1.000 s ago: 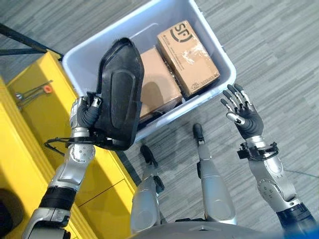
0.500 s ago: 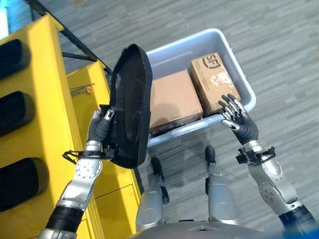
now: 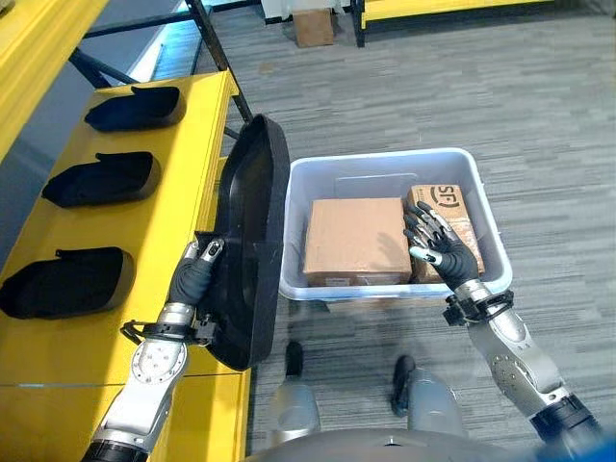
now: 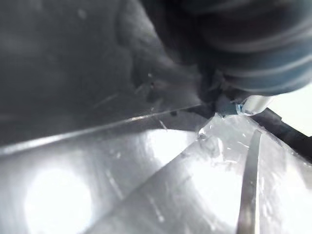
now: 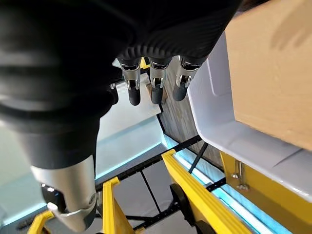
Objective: Move parts from the plastic box to the shelf.
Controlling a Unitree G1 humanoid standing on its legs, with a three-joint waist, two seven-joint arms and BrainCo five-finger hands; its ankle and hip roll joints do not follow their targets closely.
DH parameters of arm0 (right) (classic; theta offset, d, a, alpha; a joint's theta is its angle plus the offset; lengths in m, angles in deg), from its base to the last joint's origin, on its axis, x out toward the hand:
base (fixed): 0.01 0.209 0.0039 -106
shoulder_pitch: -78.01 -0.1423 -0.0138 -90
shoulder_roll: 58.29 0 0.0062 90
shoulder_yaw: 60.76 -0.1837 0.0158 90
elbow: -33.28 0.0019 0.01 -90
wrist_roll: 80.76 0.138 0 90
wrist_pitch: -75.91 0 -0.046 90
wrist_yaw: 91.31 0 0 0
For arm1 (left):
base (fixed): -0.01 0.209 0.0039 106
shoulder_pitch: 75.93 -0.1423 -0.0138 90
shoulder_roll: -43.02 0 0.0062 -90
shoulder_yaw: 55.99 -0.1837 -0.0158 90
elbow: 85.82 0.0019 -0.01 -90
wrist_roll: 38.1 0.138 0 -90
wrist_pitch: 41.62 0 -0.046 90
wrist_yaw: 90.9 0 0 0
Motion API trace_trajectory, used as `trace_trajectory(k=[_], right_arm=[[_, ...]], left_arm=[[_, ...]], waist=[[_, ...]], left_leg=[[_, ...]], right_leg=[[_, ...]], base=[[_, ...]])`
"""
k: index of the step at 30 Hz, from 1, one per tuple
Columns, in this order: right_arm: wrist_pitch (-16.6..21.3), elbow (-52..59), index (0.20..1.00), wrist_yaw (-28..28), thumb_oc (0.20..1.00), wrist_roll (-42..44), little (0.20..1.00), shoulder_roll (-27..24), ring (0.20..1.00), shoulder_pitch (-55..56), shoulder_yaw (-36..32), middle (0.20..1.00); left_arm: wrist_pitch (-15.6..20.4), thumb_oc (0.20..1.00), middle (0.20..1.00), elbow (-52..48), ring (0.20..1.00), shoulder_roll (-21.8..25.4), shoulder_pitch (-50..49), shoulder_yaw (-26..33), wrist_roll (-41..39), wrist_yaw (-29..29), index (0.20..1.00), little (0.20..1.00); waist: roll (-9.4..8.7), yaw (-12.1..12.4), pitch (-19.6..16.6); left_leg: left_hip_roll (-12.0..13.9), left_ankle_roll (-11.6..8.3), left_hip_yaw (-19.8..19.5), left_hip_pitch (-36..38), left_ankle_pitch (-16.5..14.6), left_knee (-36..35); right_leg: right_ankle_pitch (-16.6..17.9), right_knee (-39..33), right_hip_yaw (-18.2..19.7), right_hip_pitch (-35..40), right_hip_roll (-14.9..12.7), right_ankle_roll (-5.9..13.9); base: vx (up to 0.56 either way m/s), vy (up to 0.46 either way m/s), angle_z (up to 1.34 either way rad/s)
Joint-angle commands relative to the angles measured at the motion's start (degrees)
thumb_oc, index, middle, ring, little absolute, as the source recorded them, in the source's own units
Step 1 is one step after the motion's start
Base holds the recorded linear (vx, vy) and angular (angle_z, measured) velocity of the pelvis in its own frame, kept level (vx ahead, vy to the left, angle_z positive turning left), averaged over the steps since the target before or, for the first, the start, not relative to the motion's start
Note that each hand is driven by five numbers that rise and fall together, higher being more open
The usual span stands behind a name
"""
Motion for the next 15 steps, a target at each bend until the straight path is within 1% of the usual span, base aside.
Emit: trace_trajectory(k=[1,2,3,4,5,6,7,8,9,10,11,12,13,14,15], right_arm=[[2.1,2.5,1.000,1.3,1.000,-2.3,1.000,0.8,1.000,-0.9,-1.1,1.000],[2.3,2.2,1.000,1.1,1.000,-2.7,1.000,0.8,1.000,-0.9,-1.4,1.000],[2.2,2.3,1.000,0.8,1.000,-3.1,1.000,0.7,1.000,-0.9,-1.5,1.000],[2.1,2.2,1.000,0.9,1.000,-3.3,1.000,0.8,1.000,-0.6,-1.7,1.000],[2.1,2.2,1.000,0.9,1.000,-3.3,1.000,0.8,1.000,-0.6,-1.7,1.000],[1.7,1.8,1.000,1.1,1.000,-3.3,1.000,0.8,1.000,-0.6,-1.6,1.000],[1.5,1.6,1.000,1.3,1.000,-3.1,1.000,1.1,1.000,-0.3,-1.6,1.000],[1.3,1.5,1.000,1.6,1.000,-2.6,1.000,1.6,1.000,-0.1,-1.5,1.000],[1.0,1.2,1.000,1.7,1.000,-2.2,1.000,2.1,1.000,0.3,-1.5,1.000],[0.6,1.1,1.000,1.8,1.000,-2.0,1.000,2.6,1.000,0.7,-1.4,1.000],[0.3,1.1,1.000,2.0,1.000,-1.5,1.000,3.2,1.000,0.8,-1.2,1.000],[0.1,1.3,1.000,2.2,1.000,-1.5,1.000,3.4,1.000,1.0,-1.2,1.000],[0.1,1.3,1.000,2.2,1.000,-1.5,1.000,3.4,1.000,1.1,-1.2,1.000],[0.3,1.6,1.000,1.9,1.000,-1.4,1.000,3.7,1.000,1.5,-1.4,1.000],[-0.1,1.8,1.000,2.1,1.000,-1.1,1.000,3.8,1.000,1.8,-1.9,1.000]], left_arm=[[2.0,0.200,0.200,-1.8,0.200,1.6,1.2,2.2,-1.5,-1.1,0.200,0.200],[2.0,0.200,0.200,-1.5,0.200,1.5,1.7,1.9,-1.3,-1.0,0.200,0.200],[2.0,0.200,0.200,-1.0,0.200,1.2,2.1,1.6,-1.2,-0.9,0.200,0.200],[1.9,0.200,0.200,-1.0,0.200,1.2,2.2,1.5,-1.2,-1.0,0.200,0.200],[1.8,0.200,0.200,-1.0,0.200,1.2,2.2,1.6,-1.2,-1.0,0.200,0.200],[1.9,0.200,0.200,-1.3,0.200,0.8,2.4,1.7,-0.9,-1.0,0.200,0.200],[1.9,0.200,0.200,-1.6,0.200,0.6,2.2,1.8,-1.0,-1.2,0.200,0.200],[1.8,0.200,0.200,-1.6,0.200,0.4,2.4,2.0,-0.9,-1.2,0.200,0.200],[1.7,0.200,0.200,-1.7,0.200,0.1,2.4,2.1,-0.9,-1.4,0.200,0.200],[1.5,0.200,0.200,-1.8,0.200,0.1,2.2,2.2,-0.9,-1.5,0.200,0.200],[1.4,0.200,0.200,-2.0,0.200,0.0,2.4,2.1,-0.6,-1.6,0.200,0.200],[1.3,0.200,0.200,-2.0,0.200,-0.2,2.6,2.1,-0.4,-1.5,0.200,0.200],[1.3,0.200,0.200,-2.0,0.200,-0.2,2.6,2.1,-0.4,-1.5,0.200,0.200],[1.2,0.200,0.200,-2.1,0.200,-0.2,2.9,1.6,0.1,-1.3,0.200,0.200],[1.2,0.200,0.200,-2.2,0.200,-0.4,2.9,1.5,0.3,-1.7,0.200,0.200]], waist=[[-1.29,0.8,-1.2],[-1.68,0.9,-1.1],[-2.63,0.6,-1.3],[-3.19,0.5,-1.3],[-3.19,0.5,-1.3],[-4.35,0.8,-2.0],[-5.01,0.6,-2.3],[-5.42,0.4,-3.0],[-5.63,0.1,-3.9],[-5.78,-0.1,-4.7],[-5.88,-0.3,-5.2],[-5.73,-0.7,-5.9],[-5.69,-0.7,-5.9],[-5.36,-1.5,-6.5],[-5.10,-2.1,-7.4]], left_leg=[[3.6,-10.00,3.5,-1.3,11.0,-1.7],[3.3,-9.82,5.5,-2.0,11.9,-0.8],[2.4,-9.65,7.8,-1.9,9.9,1.0],[1.6,-9.04,8.2,-1.9,7.9,3.1],[1.6,-9.03,8.2,-1.9,7.8,3.2],[-0.3,-8.09,8.3,-0.2,3.3,8.7],[-1.6,-7.43,7.9,-0.2,-0.1,14.6],[-2.4,-6.96,8.3,0.9,-2.6,18.5],[-3.3,-6.64,8.3,2.5,-4.9,20.1],[-4.3,-6.38,8.3,4.0,-6.9,19.8],[-5.9,-6.08,7.6,5.7,-9.1,20.0],[-6.6,-5.88,7.9,7.6,-10.9,17.5],[-6.6,-5.79,7.9,8.0,-10.8,17.1],[-6.1,-5.28,9.3,8.6,-10.8,12.8],[-6.1,-4.96,10.5,9.4,-12.0,8.3]], right_leg=[[-2.7,-9.2,-2.9,6.7,1.4,1.11],[-1.7,-11.9,-4.1,8.3,1.2,0.84],[-1.9,-13.4,-4.3,9.3,0.6,0.85],[-1.2,-14.5,-4.8,9.8,0.1,1.00],[-1.2,-14.6,-4.9,9.8,0.1,1.01],[1.0,-17.4,-6.0,9.8,-0.5,0.63],[2.3,-19.3,-6.8,10.6,-0.8,0.56],[2.8,-20.6,-8.3,11.1,-1.0,0.24],[3.2,-21.8,-9.4,11.4,-0.9,0.25],[3.7,-22.5,-10.4,11.8,-0.9,0.48],[4.5,-23.2,-11.1,12.3,-1.0,0.92],[5.1,-23.3,-12.0,12.2,-1.2,1.55],[5.2,-23.3,-12.1,12.4,-1.3,1.71],[6.1,-23.6,-13.5,12.5,-2.0,2.55],[6.9,-24.0,-13.7,12.9,-2.6,2.91]], base=[[-0.05,-0.178,0.72],[-0.06,-0.149,0.73],[-0.08,-0.141,0.78],[-0.03,-0.095,0.82],[-0.17,-0.124,0.74],[-0.16,-0.125,0.79],[-0.18,-0.147,0.54],[-0.04,-0.046,0.58],[-0.01,-0.022,0.65],[0.01,0.036,0.83],[0.00,0.087,0.76],[0.00,0.090,0.74],[-0.03,0.142,0.79],[-0.02,0.200,0.87],[-0.02,0.263,0.86]])
